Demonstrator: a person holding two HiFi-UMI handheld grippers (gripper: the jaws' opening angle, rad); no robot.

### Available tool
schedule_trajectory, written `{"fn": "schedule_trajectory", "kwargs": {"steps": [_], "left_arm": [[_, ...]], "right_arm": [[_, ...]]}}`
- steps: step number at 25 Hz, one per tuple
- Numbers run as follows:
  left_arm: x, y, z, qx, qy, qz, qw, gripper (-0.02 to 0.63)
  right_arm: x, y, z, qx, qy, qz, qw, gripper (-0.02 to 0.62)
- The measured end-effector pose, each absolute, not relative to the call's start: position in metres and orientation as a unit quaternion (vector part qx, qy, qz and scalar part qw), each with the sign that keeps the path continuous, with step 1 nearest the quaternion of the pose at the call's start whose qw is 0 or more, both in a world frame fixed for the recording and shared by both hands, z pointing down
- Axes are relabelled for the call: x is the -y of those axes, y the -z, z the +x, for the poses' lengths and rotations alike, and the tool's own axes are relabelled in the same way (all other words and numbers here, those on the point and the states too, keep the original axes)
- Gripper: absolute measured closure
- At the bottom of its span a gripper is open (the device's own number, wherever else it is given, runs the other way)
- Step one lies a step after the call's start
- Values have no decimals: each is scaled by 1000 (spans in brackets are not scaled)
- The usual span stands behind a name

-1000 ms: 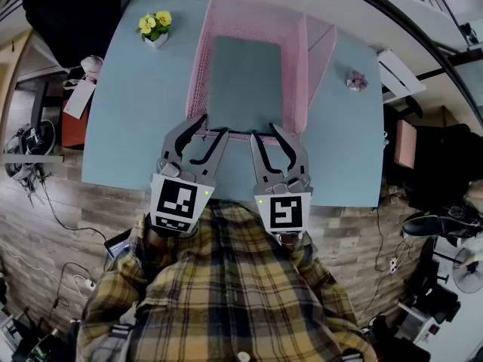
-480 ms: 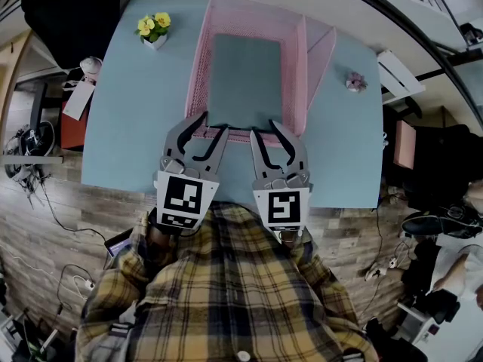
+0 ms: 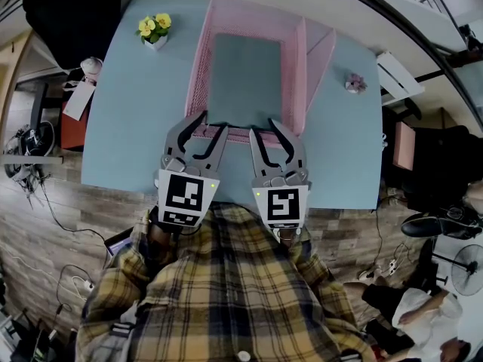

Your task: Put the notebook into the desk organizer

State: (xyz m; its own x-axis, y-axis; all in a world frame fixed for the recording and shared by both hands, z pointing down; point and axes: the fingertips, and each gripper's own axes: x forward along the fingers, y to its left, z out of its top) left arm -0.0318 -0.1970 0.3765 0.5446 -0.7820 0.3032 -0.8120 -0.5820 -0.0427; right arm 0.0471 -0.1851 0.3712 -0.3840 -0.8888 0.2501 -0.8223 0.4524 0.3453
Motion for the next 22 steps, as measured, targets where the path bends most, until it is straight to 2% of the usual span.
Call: {"fn": "schedule_trajectory", "kwargs": {"steps": [9,22], "left_arm": [[190,-372,-37,459,-145,875,39,463],[161,-366,-43,449,-108,884,71,465]], "right_arm": [[180,-363,50,840,54,515,162,466],[149,-360,66,848,16,517,117,466]]}}
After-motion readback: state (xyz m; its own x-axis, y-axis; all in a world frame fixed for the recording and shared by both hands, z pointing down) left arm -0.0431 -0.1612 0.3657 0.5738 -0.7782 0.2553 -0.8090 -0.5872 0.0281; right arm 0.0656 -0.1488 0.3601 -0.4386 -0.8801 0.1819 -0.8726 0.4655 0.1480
